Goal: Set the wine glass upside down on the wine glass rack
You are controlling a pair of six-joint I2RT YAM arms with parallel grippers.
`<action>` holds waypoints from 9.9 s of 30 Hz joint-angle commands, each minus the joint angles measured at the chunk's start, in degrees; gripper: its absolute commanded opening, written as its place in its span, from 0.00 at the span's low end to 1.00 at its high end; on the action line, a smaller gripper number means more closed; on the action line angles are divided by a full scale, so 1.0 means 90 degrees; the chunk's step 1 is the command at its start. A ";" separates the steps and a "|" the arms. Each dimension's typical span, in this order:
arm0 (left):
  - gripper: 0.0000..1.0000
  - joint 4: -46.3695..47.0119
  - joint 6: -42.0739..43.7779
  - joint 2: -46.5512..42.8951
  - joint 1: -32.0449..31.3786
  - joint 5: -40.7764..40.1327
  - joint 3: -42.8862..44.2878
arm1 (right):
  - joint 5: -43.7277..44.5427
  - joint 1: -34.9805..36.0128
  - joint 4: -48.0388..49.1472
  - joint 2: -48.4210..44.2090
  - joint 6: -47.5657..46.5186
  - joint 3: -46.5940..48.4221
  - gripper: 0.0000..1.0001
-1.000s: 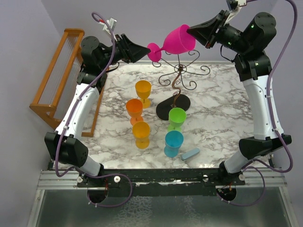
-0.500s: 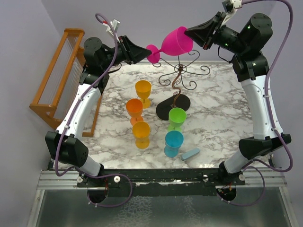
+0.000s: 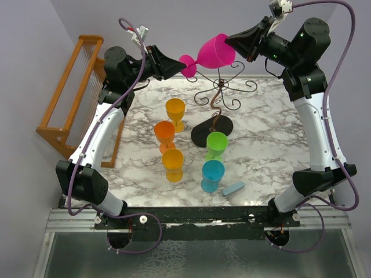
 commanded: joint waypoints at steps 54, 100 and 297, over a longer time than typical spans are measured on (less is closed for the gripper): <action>0.00 -0.1605 0.1463 -0.0556 0.1972 -0.2141 0.0511 | 0.1610 0.0020 -0.1001 -0.1331 -0.2247 -0.1260 0.96; 0.00 -0.1244 1.1363 0.0547 -0.1221 -0.7294 0.1217 | 0.1147 0.0020 -0.1759 -0.2648 -0.3273 -0.3411 1.00; 0.98 -0.4738 0.9158 0.0180 -0.2835 -0.5313 0.2052 | 0.3102 -0.0510 -0.0889 -0.2599 -0.2845 -0.3758 0.99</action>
